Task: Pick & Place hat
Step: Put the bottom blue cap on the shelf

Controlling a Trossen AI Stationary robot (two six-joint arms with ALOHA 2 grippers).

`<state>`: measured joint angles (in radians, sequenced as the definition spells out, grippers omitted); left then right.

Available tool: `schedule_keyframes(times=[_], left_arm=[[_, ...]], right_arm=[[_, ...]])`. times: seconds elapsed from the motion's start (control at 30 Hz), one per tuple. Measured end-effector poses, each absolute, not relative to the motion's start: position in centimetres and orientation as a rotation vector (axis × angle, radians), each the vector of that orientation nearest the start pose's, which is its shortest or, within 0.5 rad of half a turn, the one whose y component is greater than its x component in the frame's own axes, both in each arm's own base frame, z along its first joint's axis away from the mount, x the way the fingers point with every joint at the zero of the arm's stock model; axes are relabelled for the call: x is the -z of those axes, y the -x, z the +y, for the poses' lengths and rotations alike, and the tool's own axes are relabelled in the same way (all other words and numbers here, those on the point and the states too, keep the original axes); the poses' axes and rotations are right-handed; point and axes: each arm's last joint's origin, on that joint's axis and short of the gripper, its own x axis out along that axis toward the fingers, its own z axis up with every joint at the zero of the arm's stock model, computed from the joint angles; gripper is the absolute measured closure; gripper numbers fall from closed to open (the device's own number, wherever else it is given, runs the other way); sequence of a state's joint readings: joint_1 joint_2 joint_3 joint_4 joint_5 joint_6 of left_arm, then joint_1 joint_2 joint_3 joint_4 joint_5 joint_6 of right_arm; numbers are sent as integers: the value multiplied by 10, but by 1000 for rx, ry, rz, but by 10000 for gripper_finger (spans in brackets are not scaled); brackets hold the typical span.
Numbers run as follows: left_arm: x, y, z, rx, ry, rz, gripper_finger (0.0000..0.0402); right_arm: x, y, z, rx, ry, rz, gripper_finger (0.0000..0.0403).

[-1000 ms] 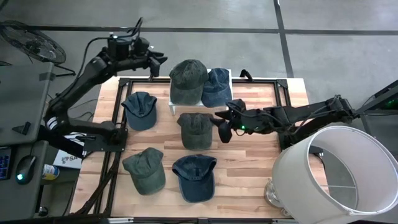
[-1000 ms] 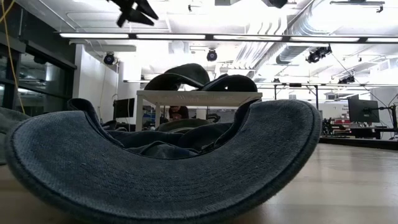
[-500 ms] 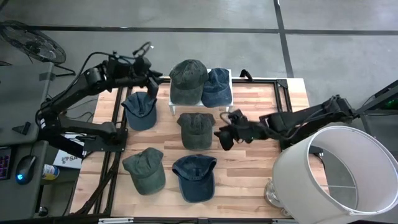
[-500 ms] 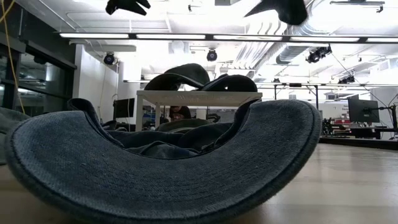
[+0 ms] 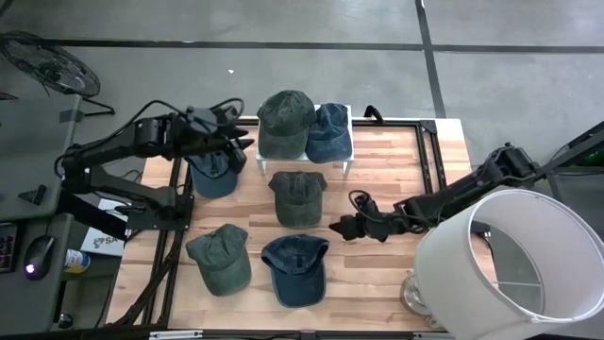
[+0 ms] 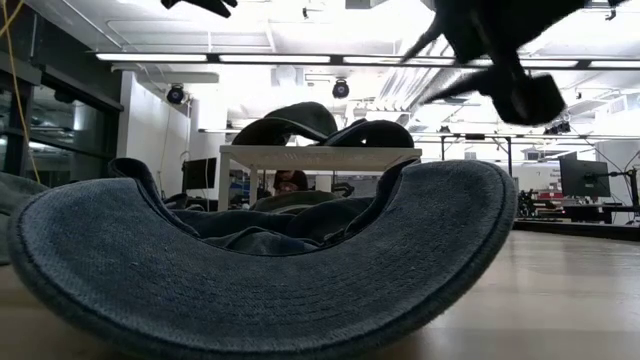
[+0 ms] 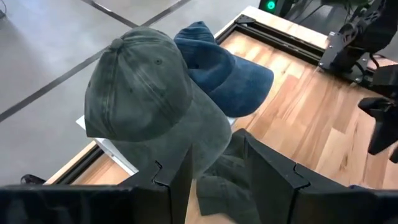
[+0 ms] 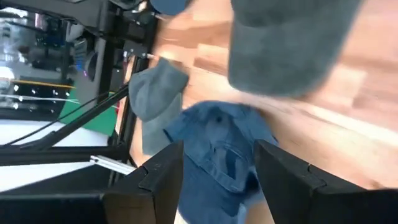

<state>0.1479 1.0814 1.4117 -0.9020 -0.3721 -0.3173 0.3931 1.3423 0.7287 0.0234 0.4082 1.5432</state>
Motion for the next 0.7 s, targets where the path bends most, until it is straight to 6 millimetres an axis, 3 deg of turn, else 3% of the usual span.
schedule_keyframes(times=[0.13, 0.37, 0.57, 0.7], left_arm=[[-419, -191, 30, -585, 215, 501, 261], [-412, -205, 25, -584, 208, 535, 261], [-404, -214, 26, -593, 196, 584, 261], [-402, -218, 26, -593, 195, 588, 261]], right_arm=[[-202, -250, 95, 433, -1322, 418, 217], [-198, -247, 97, 426, -1320, 461, 217], [-197, -247, 96, 314, -912, 521, 217], [-198, -247, 96, 203, -489, 552, 217]])
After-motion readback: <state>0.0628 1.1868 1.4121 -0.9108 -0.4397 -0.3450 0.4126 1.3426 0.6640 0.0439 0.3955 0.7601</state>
